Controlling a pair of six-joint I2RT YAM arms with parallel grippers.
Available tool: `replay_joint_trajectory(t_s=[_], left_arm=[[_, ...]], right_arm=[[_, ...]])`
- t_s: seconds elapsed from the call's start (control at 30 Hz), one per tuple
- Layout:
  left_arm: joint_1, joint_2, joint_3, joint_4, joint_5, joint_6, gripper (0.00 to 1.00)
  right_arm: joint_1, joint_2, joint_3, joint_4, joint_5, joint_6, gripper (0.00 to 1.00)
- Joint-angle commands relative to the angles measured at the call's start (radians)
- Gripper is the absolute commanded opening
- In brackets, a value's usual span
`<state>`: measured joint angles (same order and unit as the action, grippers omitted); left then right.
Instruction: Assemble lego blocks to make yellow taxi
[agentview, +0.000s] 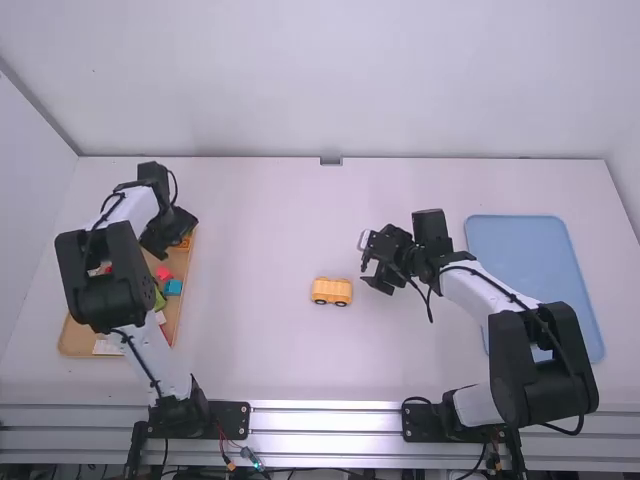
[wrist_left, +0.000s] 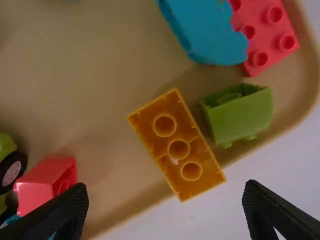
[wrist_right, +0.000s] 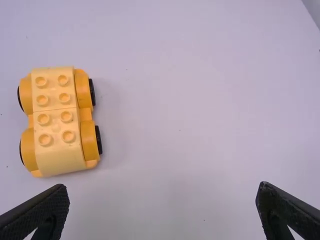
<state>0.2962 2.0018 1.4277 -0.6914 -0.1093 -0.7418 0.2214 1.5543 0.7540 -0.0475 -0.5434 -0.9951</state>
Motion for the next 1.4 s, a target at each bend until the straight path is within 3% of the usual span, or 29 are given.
replay_joint_trajectory(t_s=[0.0, 0.23, 0.37, 0.47, 0.83, 1.1, 1.37], left_arm=[[-0.005, 0.002, -0.002, 0.013, 0.004, 0.006, 0.86], [0.005, 0.004, -0.009, 0.040, 0.022, 0.015, 0.90], [0.005, 0.007, -0.029, 0.050, 0.018, 0.013, 0.88], [0.005, 0.011, -0.047, 0.070, 0.018, 0.005, 0.81], [0.005, 0.011, -0.101, 0.159, 0.010, -0.003, 0.76], [0.004, 0.013, -0.108, 0.125, -0.016, -0.002, 0.77], [0.011, 0.013, -0.109, 0.125, -0.058, -0.003, 0.68]], right_arm=[[0.002, -0.015, -0.003, -0.003, -0.005, -0.001, 0.99], [0.002, -0.015, -0.003, -0.002, -0.005, 0.000, 0.99], [0.002, -0.015, -0.003, -0.003, -0.005, -0.001, 0.99], [0.002, -0.015, -0.003, -0.006, -0.006, -0.001, 0.98], [0.002, -0.015, -0.002, -0.006, -0.008, 0.000, 0.98], [0.002, -0.015, -0.002, -0.011, -0.009, -0.001, 0.99], [0.002, -0.015, -0.002, -0.012, -0.010, 0.000, 0.99]])
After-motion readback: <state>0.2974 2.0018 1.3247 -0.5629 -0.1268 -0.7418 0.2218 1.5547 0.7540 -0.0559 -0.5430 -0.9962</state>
